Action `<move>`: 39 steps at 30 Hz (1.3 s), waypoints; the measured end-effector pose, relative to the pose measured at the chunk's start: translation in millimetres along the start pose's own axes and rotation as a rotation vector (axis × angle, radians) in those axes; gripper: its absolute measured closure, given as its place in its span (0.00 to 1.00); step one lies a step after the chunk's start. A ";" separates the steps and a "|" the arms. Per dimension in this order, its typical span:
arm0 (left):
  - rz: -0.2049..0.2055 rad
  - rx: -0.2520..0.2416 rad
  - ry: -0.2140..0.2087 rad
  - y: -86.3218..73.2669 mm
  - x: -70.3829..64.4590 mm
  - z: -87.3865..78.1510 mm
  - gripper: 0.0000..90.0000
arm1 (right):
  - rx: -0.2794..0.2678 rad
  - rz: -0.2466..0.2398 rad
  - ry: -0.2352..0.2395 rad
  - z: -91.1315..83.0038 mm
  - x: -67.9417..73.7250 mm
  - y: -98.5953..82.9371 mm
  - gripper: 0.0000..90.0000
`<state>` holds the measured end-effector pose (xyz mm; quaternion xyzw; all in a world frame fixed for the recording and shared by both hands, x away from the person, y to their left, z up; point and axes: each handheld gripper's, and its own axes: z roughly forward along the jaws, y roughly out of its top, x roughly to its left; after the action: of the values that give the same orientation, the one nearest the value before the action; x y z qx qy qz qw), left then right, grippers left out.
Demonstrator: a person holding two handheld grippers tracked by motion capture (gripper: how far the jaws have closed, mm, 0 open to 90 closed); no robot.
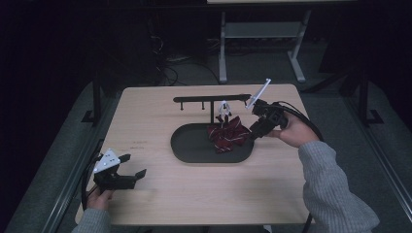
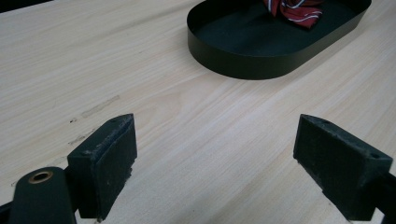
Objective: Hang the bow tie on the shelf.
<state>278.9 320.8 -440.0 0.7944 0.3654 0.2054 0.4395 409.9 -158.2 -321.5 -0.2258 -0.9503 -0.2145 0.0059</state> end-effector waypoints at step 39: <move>0.001 0.007 0.003 0.1 -0.6 0.5 0.14 | -0.032 0.056 0.017 21.1 11.1 -56.0 0.54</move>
<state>278.9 320.0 -440.1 0.7959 0.3662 0.2056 0.4362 377.5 -189.9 -362.1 -0.2505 -0.9400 -0.2311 0.0165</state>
